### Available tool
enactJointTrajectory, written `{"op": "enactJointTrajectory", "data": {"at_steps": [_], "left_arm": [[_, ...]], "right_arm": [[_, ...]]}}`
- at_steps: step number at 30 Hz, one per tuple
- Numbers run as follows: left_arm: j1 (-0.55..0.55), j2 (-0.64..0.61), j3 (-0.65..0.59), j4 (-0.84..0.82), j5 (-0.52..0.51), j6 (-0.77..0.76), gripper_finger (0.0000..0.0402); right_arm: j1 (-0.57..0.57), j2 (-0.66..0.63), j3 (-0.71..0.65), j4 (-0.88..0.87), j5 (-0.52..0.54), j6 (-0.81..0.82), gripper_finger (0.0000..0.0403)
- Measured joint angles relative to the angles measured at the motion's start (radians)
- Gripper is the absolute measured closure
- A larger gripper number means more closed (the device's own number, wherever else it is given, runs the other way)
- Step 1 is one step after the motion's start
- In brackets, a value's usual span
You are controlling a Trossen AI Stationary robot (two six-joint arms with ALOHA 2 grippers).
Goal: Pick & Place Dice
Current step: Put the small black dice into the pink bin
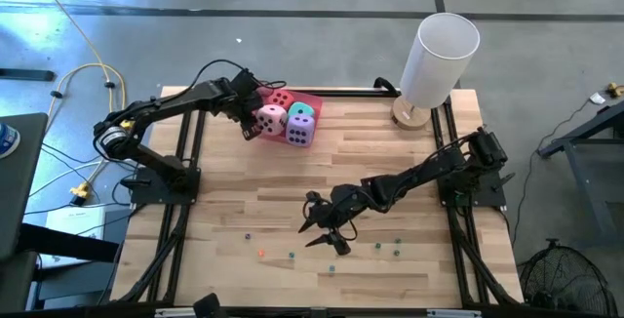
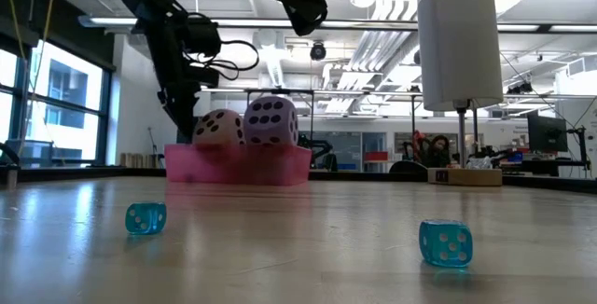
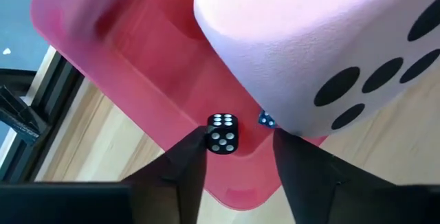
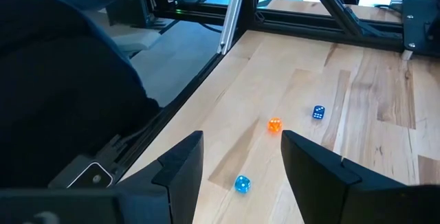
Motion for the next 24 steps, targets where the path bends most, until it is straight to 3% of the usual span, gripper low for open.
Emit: {"op": "enactJointTrajectory", "data": {"at_steps": [5, 12, 24], "left_arm": [[0.0, 0.0, 0.0, 0.014, 0.005, -0.014, 0.0212], [-0.022, 0.0, 0.0, 0.026, 0.11, 0.095, 0.0208], [-0.045, -0.001, -0.001, -0.042, 0.047, 0.201, 0.0208]], "right_arm": [[0.0, 0.0, 0.0, -0.002, 0.0, 0.0, 0.0215], [0.0, 0.0, 0.0, -0.002, 0.0, 0.0, 0.0215], [0.0, 0.0, 0.001, -0.013, 0.0, 0.0, 0.0215]]}}
